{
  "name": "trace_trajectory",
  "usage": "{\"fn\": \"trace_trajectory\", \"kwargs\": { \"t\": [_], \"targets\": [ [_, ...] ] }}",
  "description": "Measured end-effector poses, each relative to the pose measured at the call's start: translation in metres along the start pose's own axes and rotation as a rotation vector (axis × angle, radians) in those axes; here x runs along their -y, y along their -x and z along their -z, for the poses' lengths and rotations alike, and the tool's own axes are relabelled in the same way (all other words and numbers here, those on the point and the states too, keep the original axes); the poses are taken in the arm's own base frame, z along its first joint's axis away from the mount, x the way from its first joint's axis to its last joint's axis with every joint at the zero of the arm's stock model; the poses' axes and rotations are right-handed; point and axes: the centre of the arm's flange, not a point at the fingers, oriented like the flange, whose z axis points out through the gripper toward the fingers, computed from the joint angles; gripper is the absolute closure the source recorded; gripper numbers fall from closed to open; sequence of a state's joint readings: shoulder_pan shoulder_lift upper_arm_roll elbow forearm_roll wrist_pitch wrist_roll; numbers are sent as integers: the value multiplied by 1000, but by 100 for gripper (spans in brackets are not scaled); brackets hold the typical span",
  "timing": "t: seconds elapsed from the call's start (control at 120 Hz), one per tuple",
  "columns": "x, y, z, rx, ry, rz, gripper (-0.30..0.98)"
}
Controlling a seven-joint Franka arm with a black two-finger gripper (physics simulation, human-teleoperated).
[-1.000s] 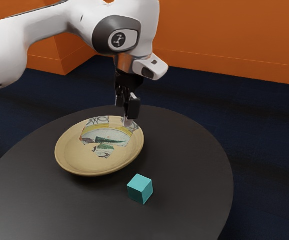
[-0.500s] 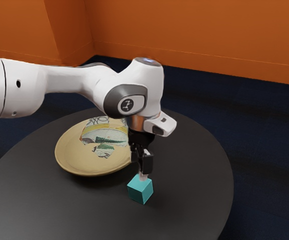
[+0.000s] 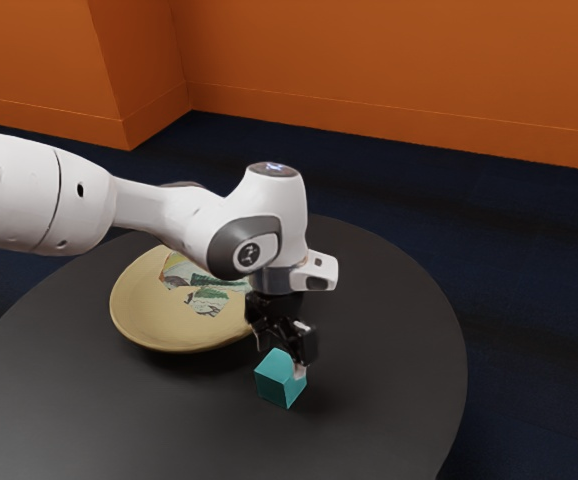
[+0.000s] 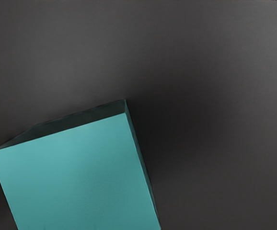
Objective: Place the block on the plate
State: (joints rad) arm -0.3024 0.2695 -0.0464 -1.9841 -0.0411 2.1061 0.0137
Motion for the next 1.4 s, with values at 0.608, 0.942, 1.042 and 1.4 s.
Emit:
{"fn": "trace_trajectory", "kwargs": {
  "t": [0.608,0.942,1.042,1.4],
  "targets": [
    [11,-11,-41,7,9,186,24],
    [8,-14,-58,22,5,218,28],
    [2,-12,-44,-2,7,219,29],
    [17,8,70,-196,22,265,30]
  ]
}}
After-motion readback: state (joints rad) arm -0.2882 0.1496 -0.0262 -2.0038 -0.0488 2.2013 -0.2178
